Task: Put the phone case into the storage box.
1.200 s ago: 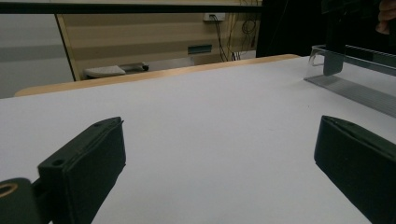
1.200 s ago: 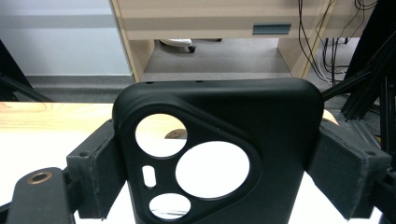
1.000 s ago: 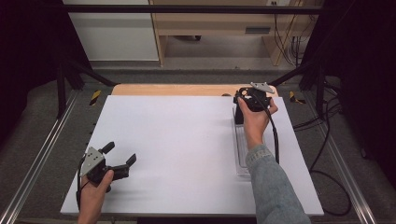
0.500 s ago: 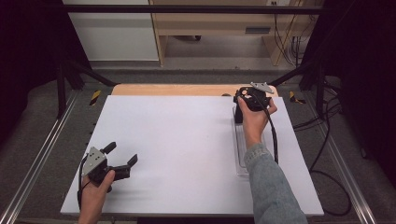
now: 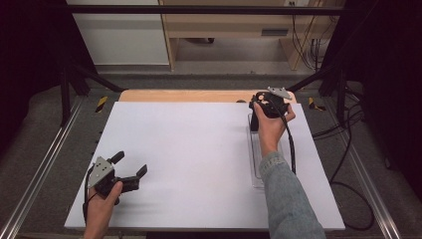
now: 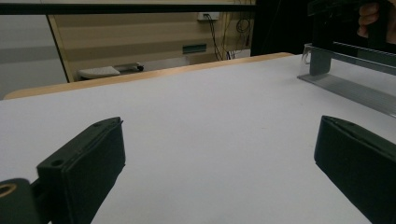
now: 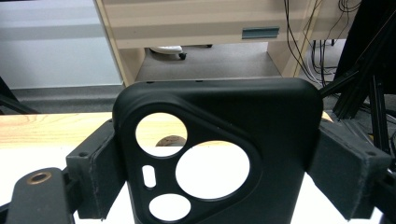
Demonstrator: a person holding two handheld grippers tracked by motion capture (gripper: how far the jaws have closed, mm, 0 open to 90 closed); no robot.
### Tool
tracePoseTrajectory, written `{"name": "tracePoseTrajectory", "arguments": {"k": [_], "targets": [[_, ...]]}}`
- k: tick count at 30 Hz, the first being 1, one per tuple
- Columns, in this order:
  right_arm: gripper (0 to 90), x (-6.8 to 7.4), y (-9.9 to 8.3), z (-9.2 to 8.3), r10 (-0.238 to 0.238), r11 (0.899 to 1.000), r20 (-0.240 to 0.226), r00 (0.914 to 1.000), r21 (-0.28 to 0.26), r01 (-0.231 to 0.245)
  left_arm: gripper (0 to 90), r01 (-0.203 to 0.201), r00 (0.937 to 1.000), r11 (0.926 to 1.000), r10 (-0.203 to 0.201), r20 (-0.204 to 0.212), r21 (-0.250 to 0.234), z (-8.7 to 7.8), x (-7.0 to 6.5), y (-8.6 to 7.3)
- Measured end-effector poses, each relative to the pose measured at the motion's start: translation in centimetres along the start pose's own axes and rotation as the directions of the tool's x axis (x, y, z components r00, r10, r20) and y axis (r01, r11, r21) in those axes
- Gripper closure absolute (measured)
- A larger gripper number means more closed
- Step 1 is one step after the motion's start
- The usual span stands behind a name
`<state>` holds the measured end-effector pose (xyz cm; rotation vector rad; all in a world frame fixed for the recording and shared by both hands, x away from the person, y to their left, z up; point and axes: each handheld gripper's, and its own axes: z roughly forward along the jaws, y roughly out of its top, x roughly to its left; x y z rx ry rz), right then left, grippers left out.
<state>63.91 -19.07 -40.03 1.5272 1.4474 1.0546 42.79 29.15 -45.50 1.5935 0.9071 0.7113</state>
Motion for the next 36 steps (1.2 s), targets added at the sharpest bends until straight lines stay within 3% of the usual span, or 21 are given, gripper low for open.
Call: {"name": "tracePoseTrajectory", "arguments": {"k": [16,22,36], "targets": [[14.1,0.3,0.4,-0.2,-0.005,1.000,0.011,0.9999,-0.025,0.005,1.9,-0.003,1.0000,1.0000,0.003,-0.009,0.000,0.0,0.1,0.0],[14.1,0.5,1.3,-0.2,-0.033,0.999,-0.011,0.9994,0.006,0.033,1.9,-0.007,0.9999,1.0000,0.007,-0.009,0.003,0.0,0.0,0.0],[13.9,0.4,0.8,0.7,-0.040,0.999,0.021,0.9990,0.037,0.039,1.9,-0.001,1.0000,1.0000,0.001,-0.009,0.001,-0.1,0.1,0.0]]}}
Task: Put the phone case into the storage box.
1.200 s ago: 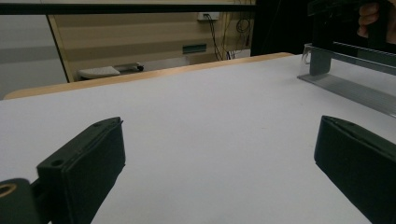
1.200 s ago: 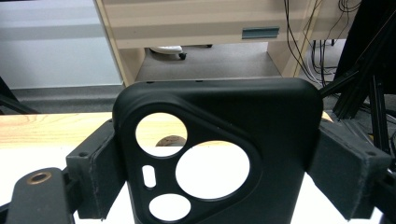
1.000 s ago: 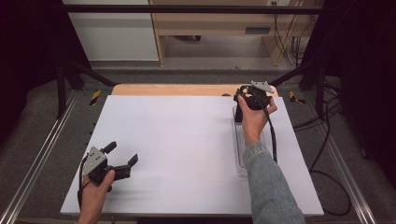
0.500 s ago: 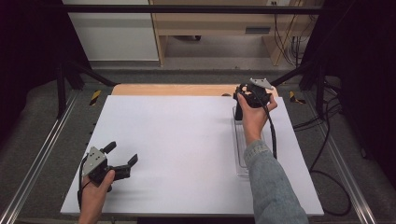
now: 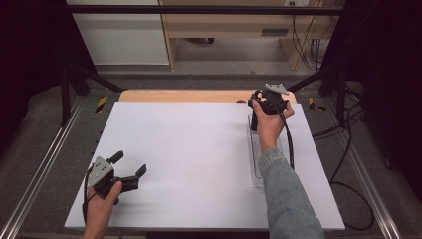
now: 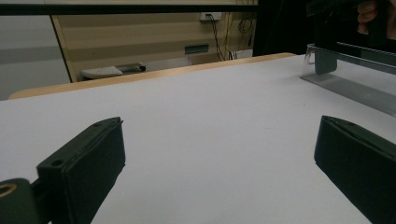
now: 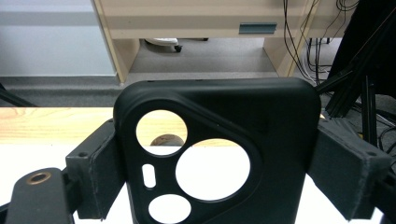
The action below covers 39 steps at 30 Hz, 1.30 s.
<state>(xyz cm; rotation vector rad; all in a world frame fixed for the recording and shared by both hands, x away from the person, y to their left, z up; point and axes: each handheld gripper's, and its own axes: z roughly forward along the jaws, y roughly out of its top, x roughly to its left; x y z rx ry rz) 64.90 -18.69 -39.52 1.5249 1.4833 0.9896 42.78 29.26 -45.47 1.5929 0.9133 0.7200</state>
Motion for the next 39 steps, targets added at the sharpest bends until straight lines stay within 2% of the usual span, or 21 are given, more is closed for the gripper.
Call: {"name": "tracePoseTrajectory", "arguments": {"k": [6,8,9,18,30,39], "targets": [[13.7,0.03,-0.23,0.17,-0.011,1.000,-0.003,0.9999,0.007,0.011,1.9,-0.005,1.0000,1.0000,0.005,0.005,-0.004,0.01,-0.05,0.01],[13.6,0.03,-0.23,0.23,-0.010,1.000,-0.008,0.9999,0.012,0.010,1.9,-0.041,0.9991,0.9992,0.041,-0.005,0.000,0.00,-0.15,0.02],[13.6,0.03,-0.25,0.26,-0.009,1.000,-0.011,0.9999,0.015,0.009,1.9,-0.042,0.9991,0.9991,0.042,0.000,0.000,0.02,-0.16,0.01],[13.5,-0.19,-0.32,0.43,-0.004,1.000,-0.016,0.9999,0.020,0.005,1.6,-0.026,0.9996,0.9996,0.026,0.014,0.005,0.32,-0.39,0.01],[13.4,0.02,-0.43,0.53,0.004,1.000,-0.019,0.9998,0.031,-0.003,1.6,-0.024,0.9996,0.9997,0.024,0.012,0.005,0.33,-0.45,0.02],[13.3,-0.11,-0.48,0.74,0.021,1.000,-0.035,0.9992,0.014,-0.020,1.6,-0.032,0.9994,0.9994,0.032,0.015,0.011,0.43,-0.54,0.02]]}}
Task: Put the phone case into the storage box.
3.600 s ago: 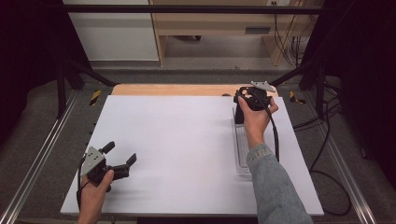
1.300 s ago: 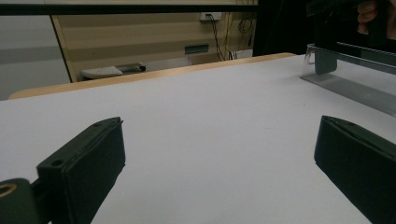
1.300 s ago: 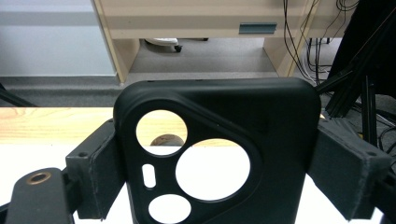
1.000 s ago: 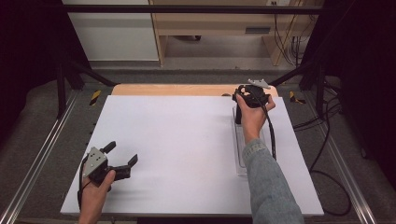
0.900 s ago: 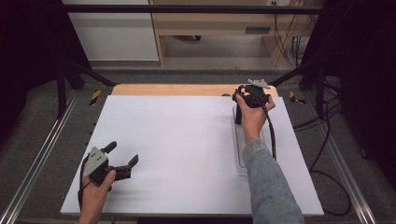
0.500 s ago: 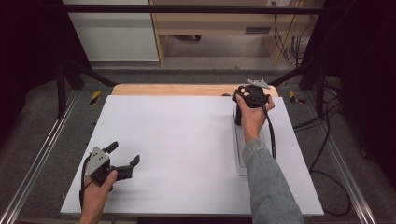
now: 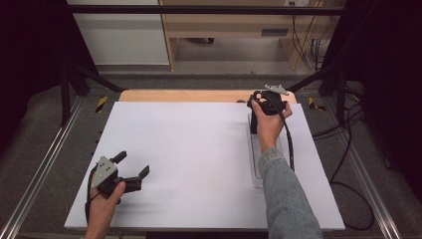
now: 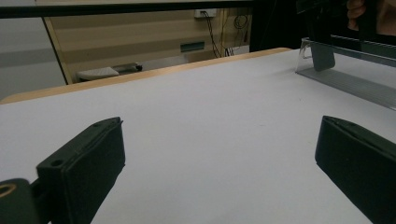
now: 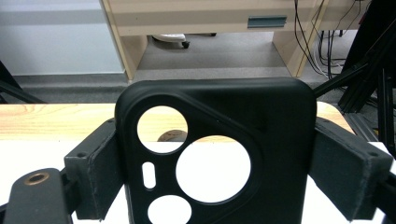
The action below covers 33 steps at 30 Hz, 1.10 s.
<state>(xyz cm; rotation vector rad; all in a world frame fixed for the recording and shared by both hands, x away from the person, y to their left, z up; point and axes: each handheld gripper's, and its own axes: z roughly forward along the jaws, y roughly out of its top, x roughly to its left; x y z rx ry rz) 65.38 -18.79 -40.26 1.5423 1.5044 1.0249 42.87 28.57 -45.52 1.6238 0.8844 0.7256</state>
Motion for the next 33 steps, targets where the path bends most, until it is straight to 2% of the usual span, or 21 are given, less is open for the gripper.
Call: {"name": "tracePoseTrajectory", "arguments": {"k": [6,18,33], "targets": [[13.2,0.13,0.08,-0.14,-0.006,1.000,-0.007,1.0000,-0.017,0.006,1.6,0.002,1.0000,1.0000,-0.002,0.000,-0.002,-0.04,0.03,0.00],[12.8,0.28,-0.25,-0.01,-0.030,0.999,-0.021,0.9993,0.015,0.030,1.6,0.002,1.0000,1.0000,-0.002,0.000,0.000,0.00,0.00,0.00],[9.3,0.38,-0.23,-0.08,-0.037,0.999,-0.030,0.9989,0.014,0.038,1.6,0.003,1.0000,1.0000,-0.003,-0.006,-0.001,-0.10,0.10,0.00]]}}
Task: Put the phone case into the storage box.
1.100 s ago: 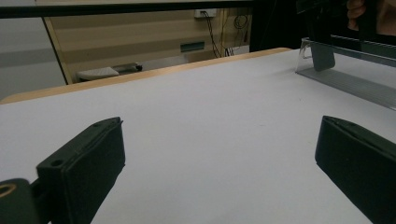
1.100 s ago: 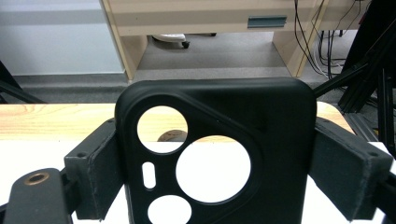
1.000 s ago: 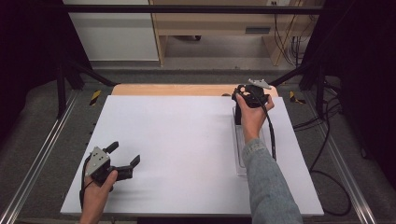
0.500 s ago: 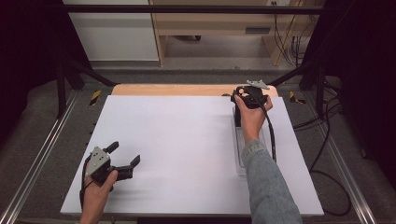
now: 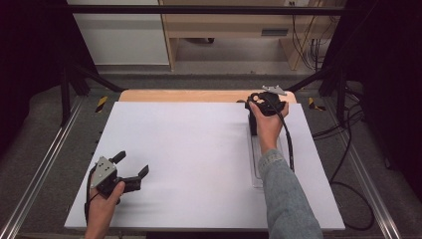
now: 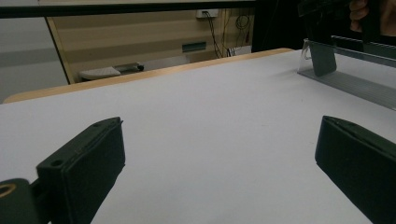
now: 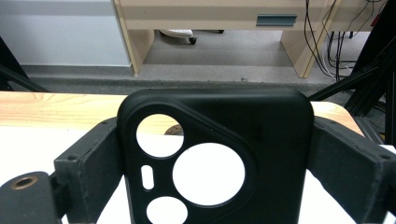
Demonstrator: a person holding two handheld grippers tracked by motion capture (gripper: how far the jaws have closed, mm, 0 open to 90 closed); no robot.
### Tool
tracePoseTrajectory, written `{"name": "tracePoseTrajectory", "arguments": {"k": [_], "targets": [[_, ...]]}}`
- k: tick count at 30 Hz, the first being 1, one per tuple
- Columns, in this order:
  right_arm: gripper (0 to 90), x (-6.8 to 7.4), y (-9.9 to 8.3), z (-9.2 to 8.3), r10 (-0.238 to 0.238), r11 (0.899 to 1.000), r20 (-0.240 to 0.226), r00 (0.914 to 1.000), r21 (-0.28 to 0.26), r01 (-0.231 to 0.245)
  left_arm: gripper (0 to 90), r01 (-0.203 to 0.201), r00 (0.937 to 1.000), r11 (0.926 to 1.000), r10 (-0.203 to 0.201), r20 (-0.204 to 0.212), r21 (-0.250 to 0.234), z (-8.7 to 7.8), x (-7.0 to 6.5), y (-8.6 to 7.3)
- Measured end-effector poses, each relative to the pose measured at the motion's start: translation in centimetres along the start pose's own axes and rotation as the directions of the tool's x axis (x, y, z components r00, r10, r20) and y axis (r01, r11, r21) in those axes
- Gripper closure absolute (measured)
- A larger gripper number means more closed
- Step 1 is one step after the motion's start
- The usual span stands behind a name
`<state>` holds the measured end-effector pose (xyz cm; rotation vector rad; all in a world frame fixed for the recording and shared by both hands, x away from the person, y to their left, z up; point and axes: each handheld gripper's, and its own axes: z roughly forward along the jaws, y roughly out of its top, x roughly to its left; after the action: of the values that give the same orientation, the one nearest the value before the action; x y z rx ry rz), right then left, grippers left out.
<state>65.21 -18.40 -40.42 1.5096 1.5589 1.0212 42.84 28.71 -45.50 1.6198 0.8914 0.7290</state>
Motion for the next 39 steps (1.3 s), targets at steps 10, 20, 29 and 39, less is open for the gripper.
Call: {"name": "tracePoseTrajectory", "arguments": {"k": [10,20,29,39], "targets": [[5.3,-0.1,0.2,-0.2,0.000,1.000,0.013,0.9999,-0.004,0.000,1.6,0.002,1.0000,1.0000,-0.002,-0.003,-0.004,-0.1,0.1,0.0],[3.6,-0.2,0.3,-0.6,0.001,1.000,0.008,1.0000,-0.001,-0.001,1.6,-0.002,1.0000,1.0000,0.002,-0.004,-0.004,-0.1,0.1,0.0],[4.0,-0.4,0.5,-0.9,0.001,1.000,0.013,0.9999,-0.008,-0.001,1.6,-0.003,1.0000,1.0000,0.003,-0.005,-0.003,-0.1,0.1,0.0],[4.5,-0.6,0.9,-2.0,0.024,1.000,-0.034,0.9992,0.008,-0.023,1.6,0.012,0.9999,0.9999,-0.012,-0.011,-0.005,-0.1,0.3,0.0]]}}
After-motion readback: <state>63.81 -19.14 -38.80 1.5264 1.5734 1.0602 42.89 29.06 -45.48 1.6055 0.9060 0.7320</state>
